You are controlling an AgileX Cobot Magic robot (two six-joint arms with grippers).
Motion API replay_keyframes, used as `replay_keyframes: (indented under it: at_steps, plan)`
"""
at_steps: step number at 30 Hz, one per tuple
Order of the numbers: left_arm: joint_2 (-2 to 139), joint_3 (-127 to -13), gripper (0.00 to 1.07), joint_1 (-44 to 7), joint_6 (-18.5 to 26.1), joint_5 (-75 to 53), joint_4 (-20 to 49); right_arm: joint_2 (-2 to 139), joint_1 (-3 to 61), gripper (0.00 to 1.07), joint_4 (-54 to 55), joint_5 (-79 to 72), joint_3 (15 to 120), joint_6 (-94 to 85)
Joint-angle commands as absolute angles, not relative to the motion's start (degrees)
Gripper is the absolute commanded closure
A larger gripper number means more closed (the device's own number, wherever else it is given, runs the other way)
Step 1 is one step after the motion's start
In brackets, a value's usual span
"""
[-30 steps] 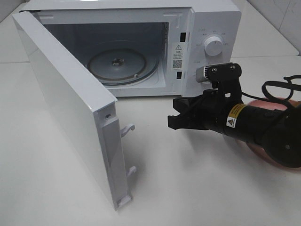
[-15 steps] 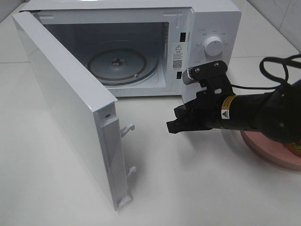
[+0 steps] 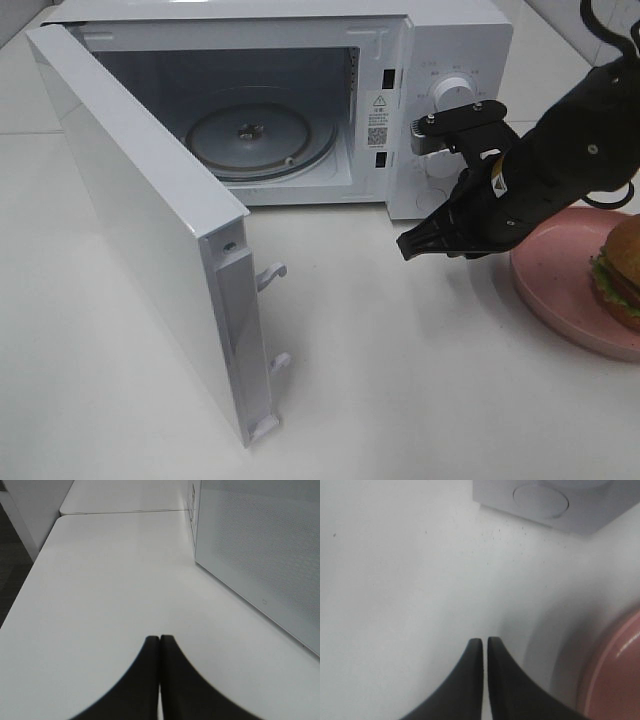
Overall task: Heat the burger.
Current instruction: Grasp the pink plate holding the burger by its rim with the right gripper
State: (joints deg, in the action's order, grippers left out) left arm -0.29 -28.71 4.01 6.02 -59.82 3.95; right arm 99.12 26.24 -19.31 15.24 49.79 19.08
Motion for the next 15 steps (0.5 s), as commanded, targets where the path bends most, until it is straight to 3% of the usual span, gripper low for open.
replay_keyframes:
  at_steps: [1, 5, 10, 11, 12, 13, 14, 15]
  plan:
    - [-1.43, -28.53, 1.07, 3.72, 5.96, -59.30, 4.53, 98.72, 26.18, 1.02, -13.87, 21.03, 51.91, 13.52]
    - [-1.43, -28.53, 1.07, 3.72, 5.96, -59.30, 4.53, 98.72, 26.18, 1.00, -1.55, 32.14, 55.63, 1.26]
    - [-1.43, -28.53, 1.07, 3.72, 5.96, -59.30, 4.53, 98.72, 26.18, 0.89, 0.00, 38.22, 57.81, 0.69]
    - [-1.43, -28.53, 1.07, 3.72, 5.96, -59.30, 4.53, 98.72, 26.18, 0.79, -0.69, 38.90, 57.87, 1.83]
    - [-1.43, -28.53, 1.07, 3.72, 5.96, -59.30, 4.53, 98.72, 26.18, 0.79, -0.69, 38.90, 57.87, 1.83]
    - [-1.43, -28.53, 1.07, 3.72, 5.96, -59.30, 4.53, 98.72, 26.18, 0.65, -0.97, 39.30, 57.87, 2.86]
    - [-1.43, -28.53, 1.07, 3.72, 5.96, -59.30, 4.53, 98.72, 26.18, 0.58, -0.92, 39.65, 57.87, 2.98]
    - [-1.43, -28.53, 1.07, 3.72, 5.96, -59.30, 4.53, 98.72, 26.18, 0.58, -0.92, 39.65, 57.87, 2.98]
